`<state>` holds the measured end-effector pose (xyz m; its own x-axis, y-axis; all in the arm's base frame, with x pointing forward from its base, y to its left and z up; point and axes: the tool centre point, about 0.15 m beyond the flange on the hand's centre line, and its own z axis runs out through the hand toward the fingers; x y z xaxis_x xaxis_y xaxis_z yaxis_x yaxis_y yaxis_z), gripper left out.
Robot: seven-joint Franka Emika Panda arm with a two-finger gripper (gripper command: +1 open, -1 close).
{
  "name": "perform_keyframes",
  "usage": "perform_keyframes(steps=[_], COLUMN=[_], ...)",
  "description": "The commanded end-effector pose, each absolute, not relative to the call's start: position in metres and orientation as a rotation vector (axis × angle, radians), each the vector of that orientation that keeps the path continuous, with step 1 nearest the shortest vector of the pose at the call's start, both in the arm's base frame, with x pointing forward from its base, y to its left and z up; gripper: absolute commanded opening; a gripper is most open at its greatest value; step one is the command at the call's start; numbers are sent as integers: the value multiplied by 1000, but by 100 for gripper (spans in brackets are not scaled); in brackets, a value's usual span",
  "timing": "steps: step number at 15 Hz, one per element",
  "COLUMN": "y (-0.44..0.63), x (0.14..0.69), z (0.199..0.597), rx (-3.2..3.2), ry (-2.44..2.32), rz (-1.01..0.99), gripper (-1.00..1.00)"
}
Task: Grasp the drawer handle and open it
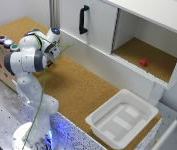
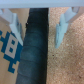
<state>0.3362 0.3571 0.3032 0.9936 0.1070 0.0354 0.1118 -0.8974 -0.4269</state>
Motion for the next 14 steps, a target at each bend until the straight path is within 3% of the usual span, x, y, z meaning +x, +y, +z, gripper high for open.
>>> perform_keyframes(steps=[1, 14], y=[361, 315], x=[348, 330], z=[297, 282], rx=[-2660, -2655], ry=[-196, -168], rz=[-8, 29], gripper=[-100, -100])
